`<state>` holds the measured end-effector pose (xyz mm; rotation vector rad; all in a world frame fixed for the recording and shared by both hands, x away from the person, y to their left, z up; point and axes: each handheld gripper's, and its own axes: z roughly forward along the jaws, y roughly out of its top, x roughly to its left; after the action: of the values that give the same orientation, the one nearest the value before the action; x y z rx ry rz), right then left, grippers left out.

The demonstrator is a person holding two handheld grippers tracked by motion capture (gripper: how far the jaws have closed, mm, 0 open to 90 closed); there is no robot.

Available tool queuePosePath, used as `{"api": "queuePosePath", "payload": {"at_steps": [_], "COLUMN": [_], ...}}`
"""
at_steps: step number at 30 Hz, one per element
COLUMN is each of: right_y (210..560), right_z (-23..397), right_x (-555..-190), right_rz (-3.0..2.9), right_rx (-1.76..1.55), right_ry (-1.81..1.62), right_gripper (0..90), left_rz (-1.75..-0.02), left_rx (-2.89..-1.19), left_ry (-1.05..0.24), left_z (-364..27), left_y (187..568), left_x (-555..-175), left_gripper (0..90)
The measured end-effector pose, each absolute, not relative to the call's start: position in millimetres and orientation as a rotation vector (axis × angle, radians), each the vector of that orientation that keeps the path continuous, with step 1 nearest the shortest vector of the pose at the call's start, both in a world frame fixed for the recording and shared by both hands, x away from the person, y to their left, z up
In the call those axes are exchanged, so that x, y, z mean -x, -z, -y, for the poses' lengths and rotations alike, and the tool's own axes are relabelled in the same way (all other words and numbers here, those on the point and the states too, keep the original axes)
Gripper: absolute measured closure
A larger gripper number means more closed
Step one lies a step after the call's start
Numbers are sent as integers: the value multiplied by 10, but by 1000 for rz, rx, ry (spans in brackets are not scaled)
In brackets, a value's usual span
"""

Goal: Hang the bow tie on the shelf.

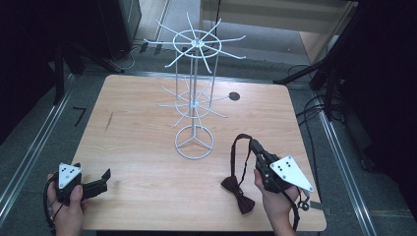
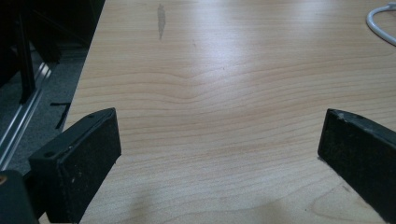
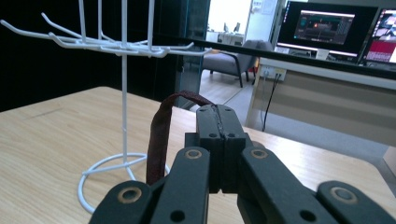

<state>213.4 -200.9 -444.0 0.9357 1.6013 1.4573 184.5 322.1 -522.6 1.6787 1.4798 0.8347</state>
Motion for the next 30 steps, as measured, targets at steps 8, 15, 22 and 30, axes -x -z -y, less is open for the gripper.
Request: {"api": "queuePosePath", "payload": {"at_steps": [8, 15, 22, 30], "right_y": [4374, 4303, 4240, 4181], "right_z": [1984, 1957, 1932, 1931], "right_x": [-2126, -2125, -2143, -2168], "right_rz": [-1580, -1564, -1553, -1547], "right_rx": [-921, -913, -900, -892], "right_ry": [-1487, -1509, -1526, -1541], "right_gripper": [900, 900, 900, 900], "left_rz": [-1475, -1477, -1476, -1477], "left_rx": [-1678, -1675, -1677, -1682], "left_ry": [-834, -834, -834, -834], "left_z": [-3220, -3221, -3221, -3218], "left_y": [5226, 5226, 5226, 5225], "left_x": [-1842, -1843, -1843, -1844], "left_gripper": [0, 0, 0, 0]}}
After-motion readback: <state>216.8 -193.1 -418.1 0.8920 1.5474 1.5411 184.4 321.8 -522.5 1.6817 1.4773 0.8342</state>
